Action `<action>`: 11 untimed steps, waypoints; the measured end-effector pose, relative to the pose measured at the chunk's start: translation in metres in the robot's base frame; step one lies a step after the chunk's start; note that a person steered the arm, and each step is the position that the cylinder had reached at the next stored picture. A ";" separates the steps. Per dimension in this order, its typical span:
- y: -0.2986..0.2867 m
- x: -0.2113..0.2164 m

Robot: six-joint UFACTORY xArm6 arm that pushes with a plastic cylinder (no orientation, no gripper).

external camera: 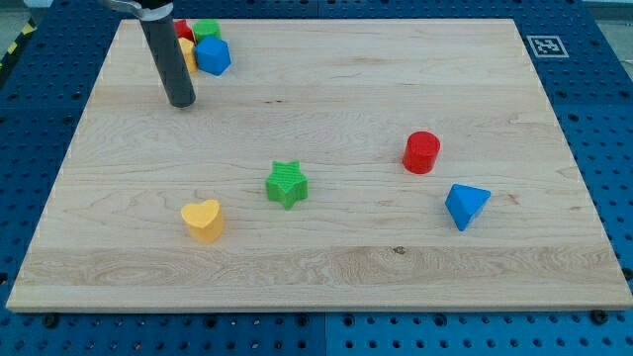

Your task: Point at the green star

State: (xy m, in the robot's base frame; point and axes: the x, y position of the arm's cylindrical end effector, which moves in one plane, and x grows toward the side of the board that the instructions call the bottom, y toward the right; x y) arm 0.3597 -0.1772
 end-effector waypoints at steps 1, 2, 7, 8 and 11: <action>0.000 0.000; 0.004 0.000; 0.021 0.009; 0.055 0.030; 0.060 0.055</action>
